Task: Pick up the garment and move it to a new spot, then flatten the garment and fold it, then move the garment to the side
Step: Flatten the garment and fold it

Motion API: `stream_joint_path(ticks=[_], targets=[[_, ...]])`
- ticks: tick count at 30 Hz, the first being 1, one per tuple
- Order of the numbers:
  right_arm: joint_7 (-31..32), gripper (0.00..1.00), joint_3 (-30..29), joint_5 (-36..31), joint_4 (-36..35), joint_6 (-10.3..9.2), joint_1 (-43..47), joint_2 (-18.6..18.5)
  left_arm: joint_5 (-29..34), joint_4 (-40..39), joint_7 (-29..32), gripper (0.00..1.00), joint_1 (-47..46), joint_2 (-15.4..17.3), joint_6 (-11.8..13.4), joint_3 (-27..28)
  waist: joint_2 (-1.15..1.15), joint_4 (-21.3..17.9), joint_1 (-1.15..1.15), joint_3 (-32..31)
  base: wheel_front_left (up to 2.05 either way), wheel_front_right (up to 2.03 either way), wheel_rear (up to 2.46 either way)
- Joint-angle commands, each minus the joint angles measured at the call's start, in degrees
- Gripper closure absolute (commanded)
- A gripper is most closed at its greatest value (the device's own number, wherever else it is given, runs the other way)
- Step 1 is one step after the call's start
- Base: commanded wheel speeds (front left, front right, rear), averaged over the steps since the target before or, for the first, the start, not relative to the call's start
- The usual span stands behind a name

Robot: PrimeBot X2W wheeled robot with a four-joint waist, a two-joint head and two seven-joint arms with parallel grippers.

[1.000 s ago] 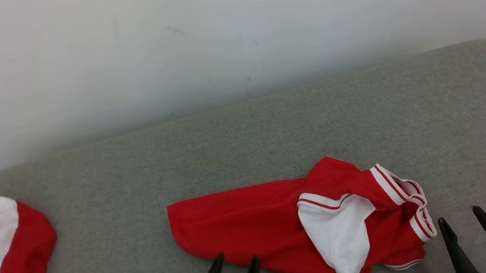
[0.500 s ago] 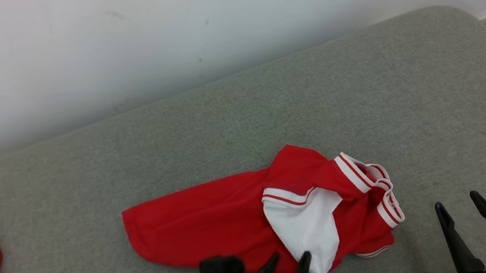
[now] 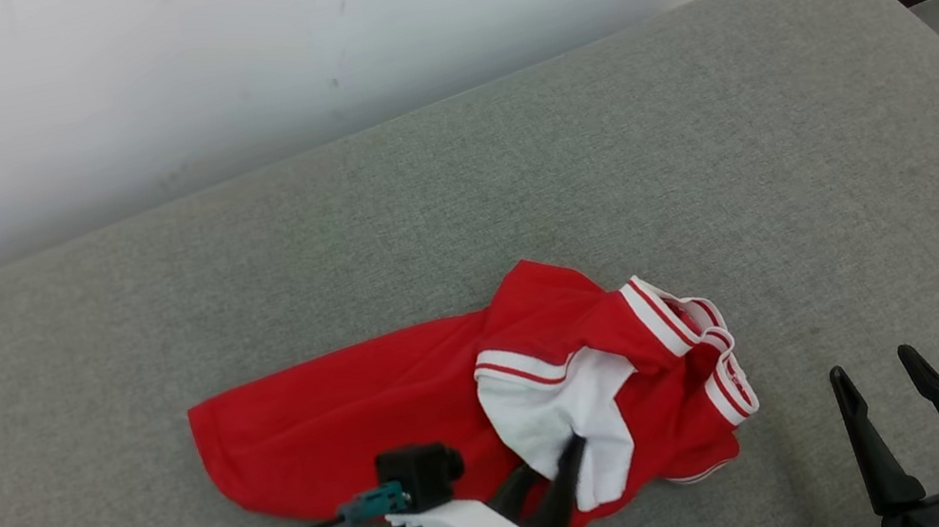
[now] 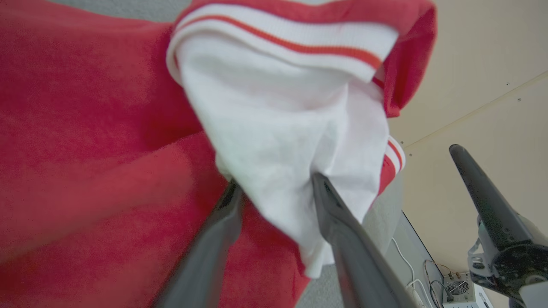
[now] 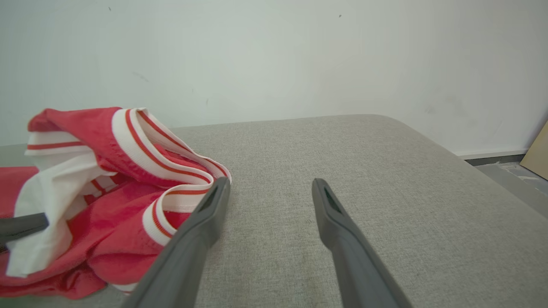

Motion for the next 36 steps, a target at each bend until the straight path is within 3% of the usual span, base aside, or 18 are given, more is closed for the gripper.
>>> stream_joint_path(ticks=[1,7,12,17,24,29,36], targets=[[0.03,0.0,-0.2,-0.23,0.24,-0.1,-0.22,-0.03,-1.35,0.21,-0.59,1.0,-1.07,0.26,-0.27,0.01,0.0,-0.1,0.0,-0.02,0.0,0.0,0.0],[0.03,0.0,-0.67,-0.68,0.65,-0.1,0.48,0.26,-7.42,-3.48,0.09,1.0,-3.28,0.24,-1.23,0.84,0.0,0.14,0.0,-0.86,0.0,0.0,0.0],[0.04,0.0,-0.5,-0.8,0.97,-0.1,0.66,0.33,-13.82,-10.18,1.57,1.0,-5.68,0.3,-1.48,5.24,0.0,0.56,0.0,-1.72,0.0,0.0,0.0],[0.04,0.0,0.18,-0.68,1.19,-0.1,-0.02,0.26,-15.51,-14.48,4.1,1.0,-12.33,3.1,0.45,9.98,0.0,0.96,0.0,-1.97,0.0,0.0,0.0],[0.03,0.0,1.84,-0.24,1.76,-0.1,-1.3,0.35,-15.95,-11.57,6.45,1.0,-22.55,8.76,2.72,16.18,0.0,-0.59,0.0,-2.11,0.0,0.0,0.0],[0.03,0.0,2.06,-0.06,1.92,-0.1,-0.99,0.16,-16.06,-8.47,7.49,1.0,-28.5,12.08,2.27,18.83,0.0,-1.79,0.0,-2.22,0.0,0.0,0.0],[0.03,0.0,2.32,-0.22,2.16,-0.1,-0.69,0.06,-17.12,-6.03,7.4,1.0,-34.36,13.6,1.19,21.07,0.0,-2.61,0.0,-2.53,0.0,0.0,0.0]])
